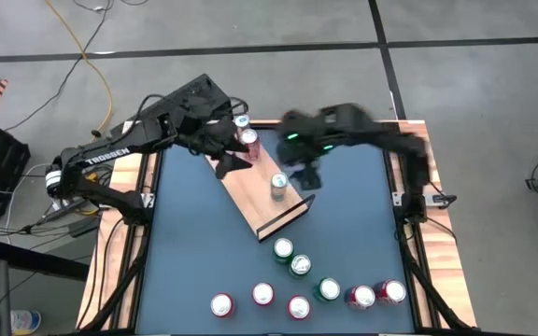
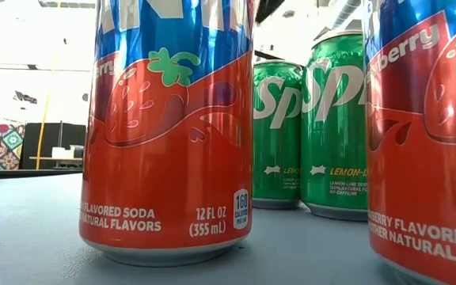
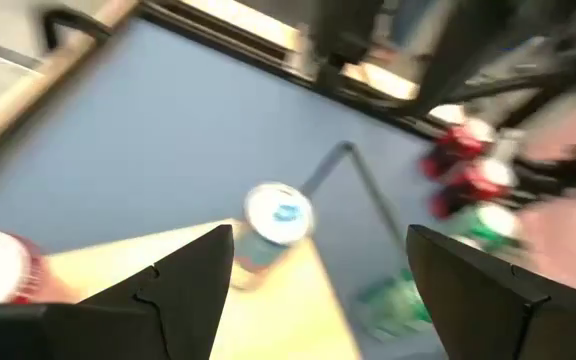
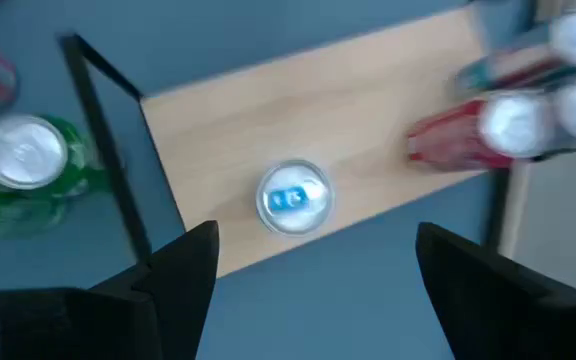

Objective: Place canned beverage on shelf
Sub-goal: Put the blue soda can on the shelf aligned with the other blue soda cans

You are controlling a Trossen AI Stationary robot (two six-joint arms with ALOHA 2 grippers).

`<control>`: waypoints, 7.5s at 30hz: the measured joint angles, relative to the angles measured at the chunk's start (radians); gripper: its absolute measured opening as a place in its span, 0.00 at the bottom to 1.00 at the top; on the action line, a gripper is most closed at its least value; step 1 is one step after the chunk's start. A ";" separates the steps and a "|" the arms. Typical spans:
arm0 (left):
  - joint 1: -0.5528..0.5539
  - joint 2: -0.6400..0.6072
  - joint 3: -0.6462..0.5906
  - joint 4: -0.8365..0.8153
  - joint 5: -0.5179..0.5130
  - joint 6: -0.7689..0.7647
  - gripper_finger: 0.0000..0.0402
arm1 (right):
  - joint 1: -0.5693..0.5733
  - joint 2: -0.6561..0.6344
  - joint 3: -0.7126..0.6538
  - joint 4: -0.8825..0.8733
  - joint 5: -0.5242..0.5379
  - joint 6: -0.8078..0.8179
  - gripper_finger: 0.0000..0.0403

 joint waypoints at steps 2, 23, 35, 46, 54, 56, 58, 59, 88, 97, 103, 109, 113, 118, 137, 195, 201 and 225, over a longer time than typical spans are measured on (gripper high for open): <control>-0.053 0.003 0.000 0.002 -0.123 0.017 0.70 | 0.001 -0.075 -0.002 -0.004 -0.004 0.043 0.80; -0.399 0.278 0.011 0.314 -0.882 0.011 0.70 | 0.115 -0.357 -0.004 0.025 0.036 0.366 0.80; -0.435 0.366 0.012 0.342 -0.982 0.051 0.70 | 0.172 -0.326 -0.005 0.012 0.036 0.372 0.80; -0.434 0.403 0.003 0.313 -0.957 0.059 0.70 | 0.171 -0.321 -0.005 0.010 0.033 0.369 0.80; -0.432 0.428 0.004 0.297 -0.938 0.054 0.70 | 0.171 -0.321 -0.005 0.010 0.029 0.370 0.80; -0.430 0.431 0.003 0.283 -0.954 0.062 0.70 | 0.171 -0.321 -0.005 0.010 0.027 0.369 0.80; -0.427 0.436 0.003 0.288 -0.955 0.066 0.70 | 0.171 -0.321 -0.005 0.010 0.025 0.370 0.80; -0.426 0.440 0.004 0.294 -0.955 0.067 0.70 | 0.171 -0.321 -0.005 0.010 0.025 0.370 0.80; -0.286 0.426 0.054 0.201 -0.657 0.087 0.70 | 0.194 -0.321 -0.005 -0.007 0.022 0.370 0.80; -0.303 0.426 0.054 0.157 -0.667 0.092 0.68 | 0.212 -0.321 -0.005 -0.008 0.023 0.370 0.80; -0.303 0.426 0.054 0.140 -0.675 0.084 0.56 | 0.212 -0.321 -0.005 -0.008 0.024 0.370 0.80; -0.303 0.420 0.054 0.132 -0.671 0.051 0.56 | 0.212 -0.321 -0.005 -0.008 0.025 0.370 0.80; -0.313 0.385 0.052 0.104 -0.605 0.047 0.56 | 0.212 -0.321 -0.005 -0.010 0.025 0.370 0.80; -0.333 0.249 0.052 0.023 -0.535 0.071 0.56 | 0.227 -0.326 -0.007 -0.022 0.025 0.371 0.80; -0.092 -0.393 -0.333 -0.166 -0.300 0.418 0.56 | 0.256 -0.331 -0.007 0.052 0.030 0.374 0.80; 0.587 -0.048 -0.341 -0.039 0.056 0.938 0.57 | 0.261 -0.325 -0.005 0.101 0.084 0.466 0.80; 0.596 -0.048 -0.341 -0.039 0.072 0.918 0.58 | 0.261 -0.325 -0.005 0.100 0.084 0.466 0.80; 0.594 -0.050 -0.341 -0.029 0.062 0.899 0.79 | 0.261 -0.325 -0.005 0.100 0.084 0.477 0.80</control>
